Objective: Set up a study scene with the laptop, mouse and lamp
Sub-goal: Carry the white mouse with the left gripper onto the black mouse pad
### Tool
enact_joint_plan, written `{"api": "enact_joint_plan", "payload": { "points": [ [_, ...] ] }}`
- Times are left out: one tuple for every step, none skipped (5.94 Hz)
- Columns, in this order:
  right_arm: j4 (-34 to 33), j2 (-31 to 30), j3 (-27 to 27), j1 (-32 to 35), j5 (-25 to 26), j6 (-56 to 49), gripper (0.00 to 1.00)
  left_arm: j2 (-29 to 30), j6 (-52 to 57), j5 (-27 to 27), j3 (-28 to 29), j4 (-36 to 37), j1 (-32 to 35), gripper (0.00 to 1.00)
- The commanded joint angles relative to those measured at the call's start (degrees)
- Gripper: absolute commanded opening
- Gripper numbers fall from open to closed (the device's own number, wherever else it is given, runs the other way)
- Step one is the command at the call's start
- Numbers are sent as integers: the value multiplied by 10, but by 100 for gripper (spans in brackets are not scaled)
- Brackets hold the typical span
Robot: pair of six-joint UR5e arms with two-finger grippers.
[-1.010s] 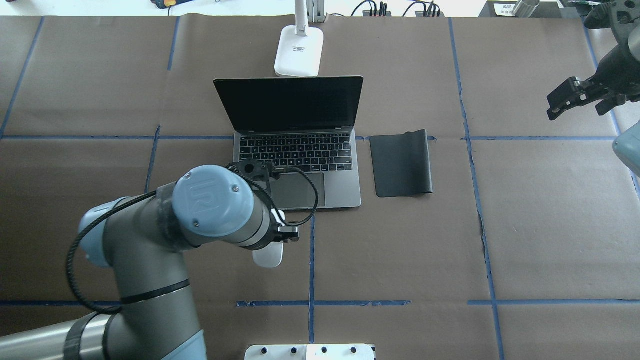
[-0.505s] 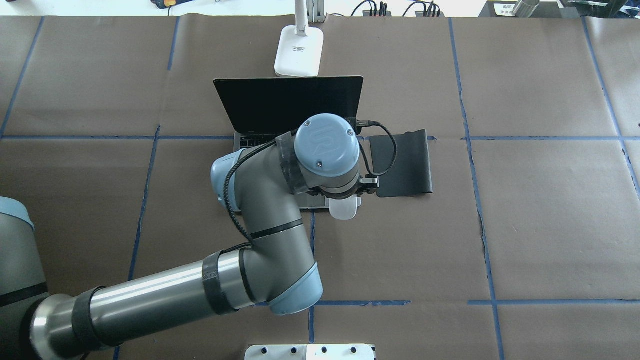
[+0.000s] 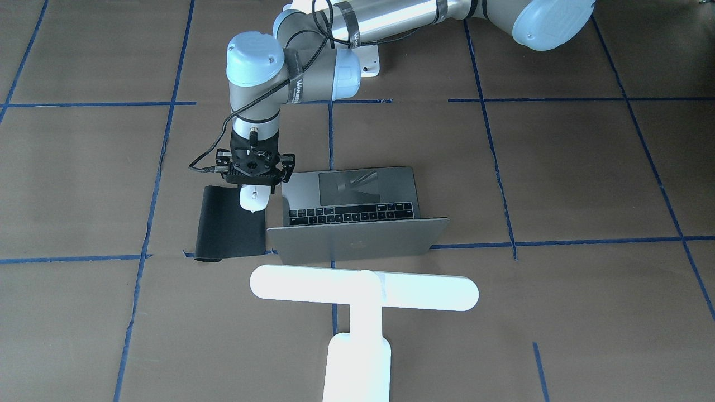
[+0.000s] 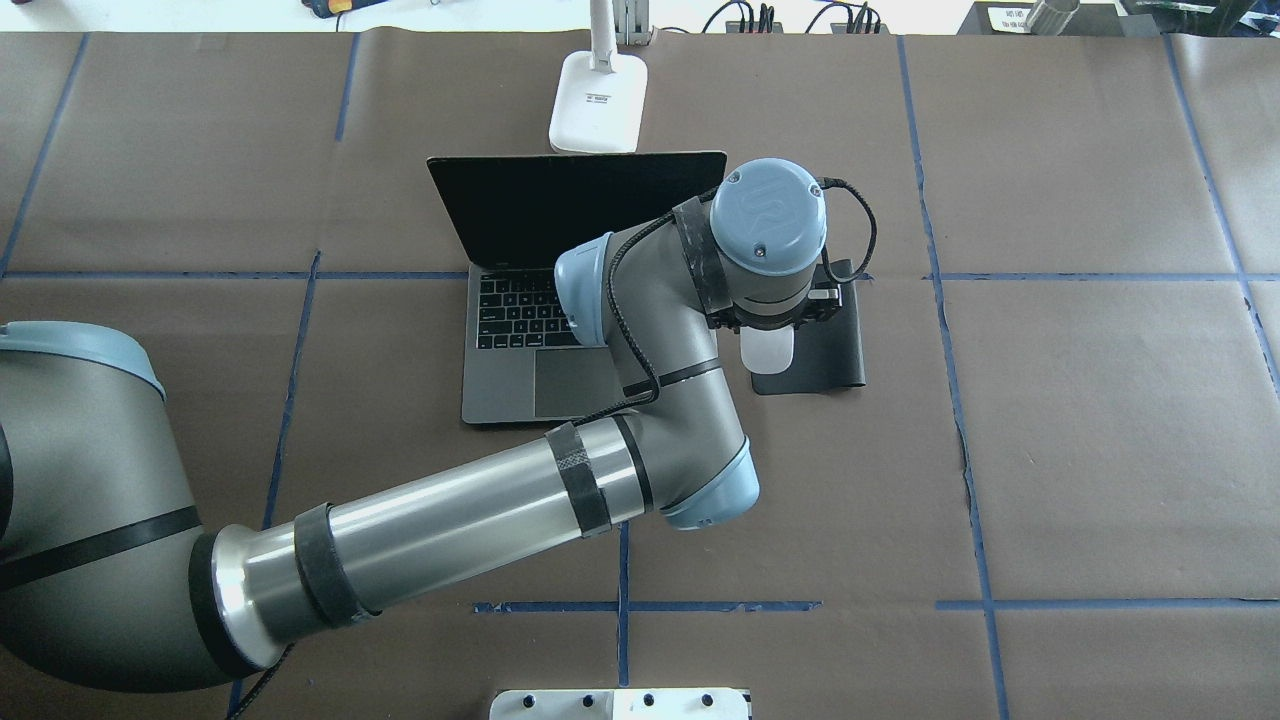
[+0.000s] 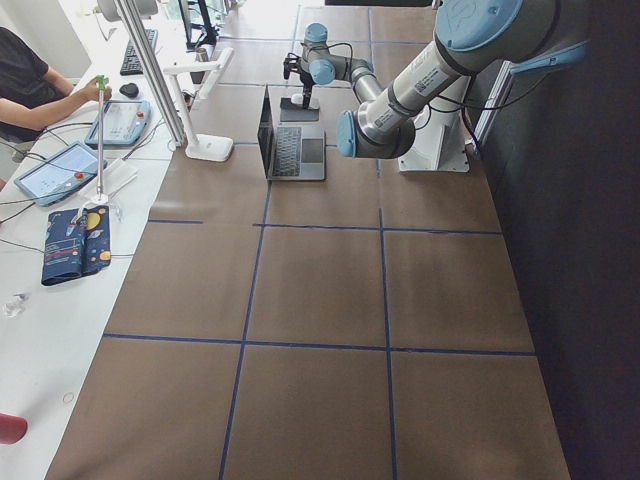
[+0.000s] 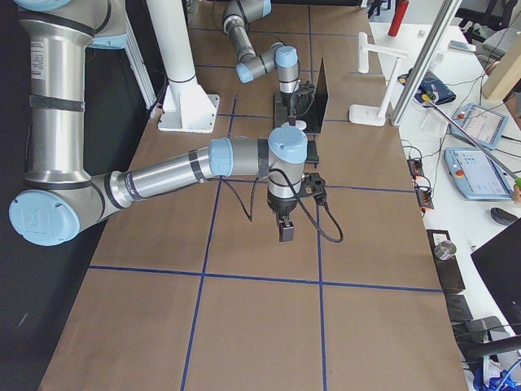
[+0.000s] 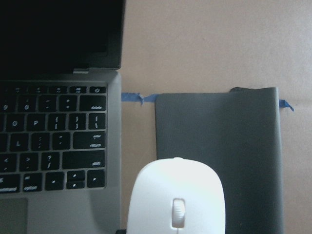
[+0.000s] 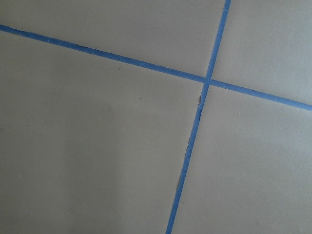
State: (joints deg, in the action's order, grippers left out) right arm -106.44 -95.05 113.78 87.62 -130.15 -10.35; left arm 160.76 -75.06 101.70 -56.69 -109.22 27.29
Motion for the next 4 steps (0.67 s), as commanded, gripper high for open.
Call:
{"api": "enact_joint_plan", "payload": {
  "points": [
    [-1,-2,0,6,-1,-1,100,43,0,-2,96,-65,3,16],
    [-1,-2,0,9,-2,0,100,58,0,-9,142,-97,2,16],
    [-1,-2,1,9,-2,0,100,59,0,-9,149,-99,2,16],
    [-1,-2,1,10,-2,0,100,61,-3,-10,156,-110,2,18]
  ]
}}
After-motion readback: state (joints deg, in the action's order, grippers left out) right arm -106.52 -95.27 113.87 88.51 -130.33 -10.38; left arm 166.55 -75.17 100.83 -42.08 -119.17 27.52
